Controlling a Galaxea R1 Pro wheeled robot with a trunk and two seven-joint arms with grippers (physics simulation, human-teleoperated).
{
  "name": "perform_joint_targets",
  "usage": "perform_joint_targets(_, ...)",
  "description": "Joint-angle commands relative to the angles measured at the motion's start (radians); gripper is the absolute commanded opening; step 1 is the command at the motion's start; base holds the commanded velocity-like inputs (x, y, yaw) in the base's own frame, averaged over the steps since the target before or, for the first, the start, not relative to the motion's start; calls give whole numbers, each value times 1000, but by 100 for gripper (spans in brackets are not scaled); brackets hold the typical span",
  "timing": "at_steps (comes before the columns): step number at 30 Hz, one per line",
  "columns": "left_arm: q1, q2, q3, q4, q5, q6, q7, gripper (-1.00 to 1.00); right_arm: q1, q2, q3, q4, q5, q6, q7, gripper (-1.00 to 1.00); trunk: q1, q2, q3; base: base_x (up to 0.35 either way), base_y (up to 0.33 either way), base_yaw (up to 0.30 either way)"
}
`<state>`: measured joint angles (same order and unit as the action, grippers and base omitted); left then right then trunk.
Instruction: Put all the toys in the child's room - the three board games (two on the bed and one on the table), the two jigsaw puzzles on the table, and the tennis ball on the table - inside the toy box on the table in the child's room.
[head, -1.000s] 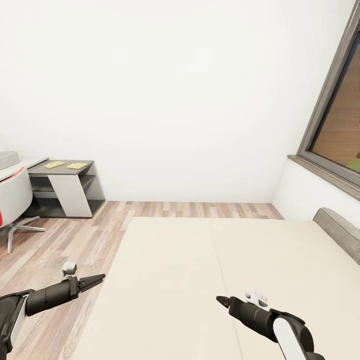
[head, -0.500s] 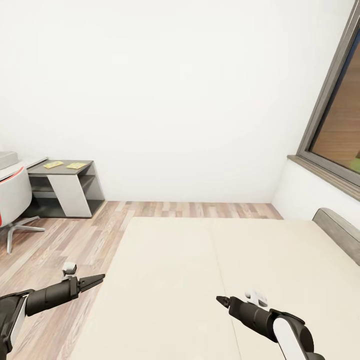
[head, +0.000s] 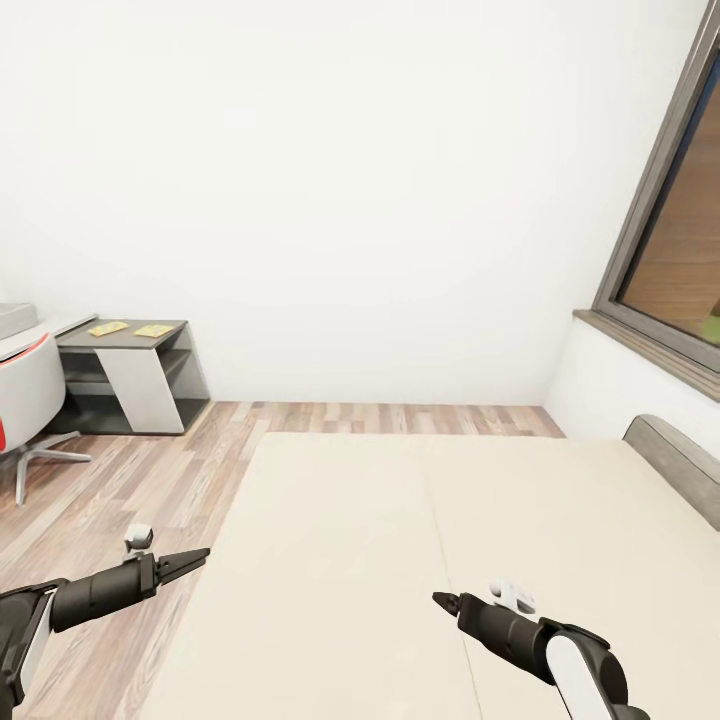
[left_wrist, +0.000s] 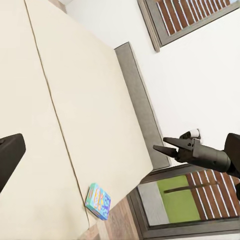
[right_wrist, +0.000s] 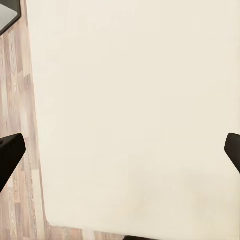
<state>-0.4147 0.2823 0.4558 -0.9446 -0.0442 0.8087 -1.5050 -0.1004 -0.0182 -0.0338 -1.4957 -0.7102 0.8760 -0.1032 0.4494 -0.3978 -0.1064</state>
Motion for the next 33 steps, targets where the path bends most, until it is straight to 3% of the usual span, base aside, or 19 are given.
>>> perform_joint_targets(1, -1, 0, 1, 0, -5, 11, -6, 100, -1, 0, 0, -1, -11, 4, -10, 100, 1, -2, -2, -14, 0, 0)
perform_joint_targets(33, -1, 0, 1, 0, -5, 10, -6, 100, -1, 0, 0, -1, -11, 3, -10, 100, 1, -2, -2, -1, -7, 0)
